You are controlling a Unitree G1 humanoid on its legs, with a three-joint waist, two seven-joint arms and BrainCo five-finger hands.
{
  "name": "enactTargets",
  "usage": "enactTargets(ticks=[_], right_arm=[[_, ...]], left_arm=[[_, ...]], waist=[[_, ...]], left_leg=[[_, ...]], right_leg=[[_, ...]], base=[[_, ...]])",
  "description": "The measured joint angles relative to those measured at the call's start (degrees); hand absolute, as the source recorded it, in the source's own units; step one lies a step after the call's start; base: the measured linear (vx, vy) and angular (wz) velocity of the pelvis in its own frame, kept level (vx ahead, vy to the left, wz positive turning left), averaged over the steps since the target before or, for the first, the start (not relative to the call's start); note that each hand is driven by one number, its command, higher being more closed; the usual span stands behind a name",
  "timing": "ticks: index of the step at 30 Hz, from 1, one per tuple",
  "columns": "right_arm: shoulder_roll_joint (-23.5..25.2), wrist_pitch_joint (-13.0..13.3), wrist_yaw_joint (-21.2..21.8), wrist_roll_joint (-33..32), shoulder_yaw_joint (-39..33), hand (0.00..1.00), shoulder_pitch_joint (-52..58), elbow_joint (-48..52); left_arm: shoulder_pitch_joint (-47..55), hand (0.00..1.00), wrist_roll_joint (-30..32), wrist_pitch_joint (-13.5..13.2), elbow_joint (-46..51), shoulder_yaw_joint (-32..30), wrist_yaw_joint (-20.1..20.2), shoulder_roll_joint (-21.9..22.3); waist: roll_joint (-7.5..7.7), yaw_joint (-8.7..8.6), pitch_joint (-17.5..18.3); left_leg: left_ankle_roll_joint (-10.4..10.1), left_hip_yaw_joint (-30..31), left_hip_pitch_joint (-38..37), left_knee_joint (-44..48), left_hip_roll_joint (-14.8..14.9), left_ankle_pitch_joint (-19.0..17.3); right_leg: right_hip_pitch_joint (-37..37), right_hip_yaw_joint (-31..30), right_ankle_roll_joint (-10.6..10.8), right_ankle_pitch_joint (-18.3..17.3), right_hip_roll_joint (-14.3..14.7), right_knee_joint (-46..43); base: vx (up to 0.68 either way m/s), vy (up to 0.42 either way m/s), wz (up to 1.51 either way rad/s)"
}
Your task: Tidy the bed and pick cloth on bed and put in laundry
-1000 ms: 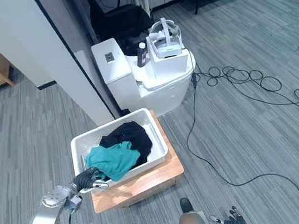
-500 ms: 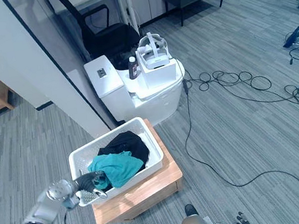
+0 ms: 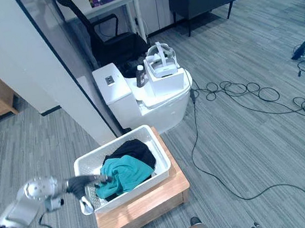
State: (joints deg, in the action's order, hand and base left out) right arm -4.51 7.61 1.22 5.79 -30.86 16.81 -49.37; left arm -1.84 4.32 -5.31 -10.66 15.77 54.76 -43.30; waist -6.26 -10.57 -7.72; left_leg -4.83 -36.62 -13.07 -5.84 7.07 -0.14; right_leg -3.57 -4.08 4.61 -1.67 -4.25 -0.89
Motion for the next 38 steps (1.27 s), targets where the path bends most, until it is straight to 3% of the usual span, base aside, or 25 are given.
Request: enactTargets(ticks=[3,5,8,11,12,13,15,18,20,24,28,31,38], right_arm=[[0.0,-0.4,-0.7,-0.6,0.3,0.0,1.2,-0.2],[-0.1,-0.4,-1.6,-1.8,2.2,0.0,1.1,-1.0],[0.2,-0.4,-1.7,-3.4,5.0,0.0,1.0,-1.2],[0.6,-0.4,-1.7,-4.6,5.8,0.0,1.2,-1.8],[1.2,-0.4,-1.7,-4.7,5.8,0.0,1.3,-1.8],[2.0,-0.4,-1.6,-5.0,5.8,0.0,1.3,-1.9],[2.5,-0.3,-1.5,-5.1,5.9,0.0,1.1,-2.4],[2.6,-0.3,-1.0,-5.1,5.8,0.0,1.1,-2.8],[3.1,-0.3,-0.1,-4.4,5.7,0.0,1.0,-3.0],[4.4,-0.4,0.9,-4.4,5.8,0.0,1.1,-3.5],[4.1,-0.4,1.2,-4.6,6.9,0.0,0.5,-3.8],[4.0,-1.0,2.0,-6.4,7.3,0.0,-0.3,-4.3],[3.5,-3.0,2.6,-10.1,9.1,0.0,-1.5,-4.7]], left_arm=[[5.8,0.0,-11.1,4.0,2.8,-2.4,-4.8,3.6],[10.1,0.0,-20.2,10.4,2.6,-5.4,-7.4,9.5],[17.9,0.0,-22.0,14.5,-0.3,-5.8,-9.1,18.5],[23.2,0.0,-19.3,14.9,-10.2,-5.8,-16.3,26.8],[24.6,0.0,-18.8,14.5,-15.7,-7.0,-20.5,29.3],[24.8,0.0,-18.3,13.1,-18.8,-11.2,-24.2,31.4],[24.6,0.0,-16.4,10.6,-26.3,-16.6,-27.9,33.3],[24.7,0.0,-14.0,5.3,-36.2,-26.1,-34.2,36.9],[24.5,0.0,-13.6,4.2,-39.4,-29.6,-37.6,38.5],[24.3,0.0,-11.2,7.4,-40.4,-36.7,-44.1,42.4],[23.4,0.0,-6.7,10.7,-42.4,-42.6,-47.5,44.3],[23.3,0.0,-3.0,11.6,-42.5,-43.9,-48.0,45.0],[21.6,0.0,-2.4,16.3,-43.2,-43.4,-48.2,44.7]], waist=[[0.45,1.18,1.6],[1.47,2.0,2.4],[2.36,2.92,3.4],[3.14,4.74,4.0],[3.62,5.49,4.3],[3.96,5.94,4.6],[4.38,6.98,5.2],[4.35,7.17,6.0],[4.45,7.63,6.0],[4.63,8.6,6.0],[4.66,10.18,6.2],[4.71,10.24,6.3],[4.78,10.99,6.3]], left_leg=[[0.0,1.7,0.0,0.0,-0.1,0.0],[0.0,3.2,0.0,0.0,-0.1,0.0],[-0.1,4.4,0.3,-0.1,-0.3,-0.2],[-0.1,4.7,0.2,0.0,-0.4,-0.5],[-0.1,4.9,0.2,0.0,-0.3,-0.6],[-0.1,5.5,0.4,0.0,-0.3,-0.6],[-0.2,5.5,0.2,0.0,-0.3,-0.7],[-0.3,5.4,-0.4,0.0,-0.4,-1.1],[-0.4,5.3,-0.4,0.0,-0.4,-1.2],[-0.4,6.0,-0.4,0.0,-0.4,-1.2],[-0.4,6.5,-0.2,0.0,-0.3,-1.2],[-0.4,7.2,0.0,-0.1,-0.3,-1.2],[-0.4,7.3,0.1,-0.1,-0.3,-1.2]], right_leg=[[-0.4,1.2,-0.1,-0.5,0.0,-0.1],[-0.8,2.5,-0.1,-1.0,-0.2,0.0],[-0.9,3.7,0.0,-2.0,-0.5,-0.4],[-0.9,3.9,0.1,-2.7,-0.6,-1.0],[-1.0,4.3,0.2,-3.0,-0.6,-1.2],[-1.1,4.9,0.2,-3.2,-0.7,-1.3],[-1.2,4.9,0.1,-3.2,-0.7,-1.2],[-2.0,5.1,0.3,-3.3,-0.9,-1.0],[-2.1,5.2,0.3,-3.4,-0.9,-1.0],[-2.8,6.9,0.2,-4.1,-1.5,-1.1],[-2.9,7.6,0.1,-4.5,-1.5,-1.3],[-2.9,8.2,0.2,-4.8,-1.6,-1.5],[-3.0,8.2,0.2,-4.8,-1.5,-1.1]], base=[[0.0,-0.042,0.22],[-0.03,-0.032,0.3],[0.0,-0.022,0.21],[0.02,-0.012,0.08],[0.03,-0.021,0.21],[0.03,-0.021,0.19],[0.03,-0.015,0.04],[0.06,-0.003,0.0],[0.02,-0.003,-0.01],[0.0,-0.016,0.17],[-0.02,-0.031,0.1],[-0.01,-0.025,0.1],[0.0,0.0,0.0]])
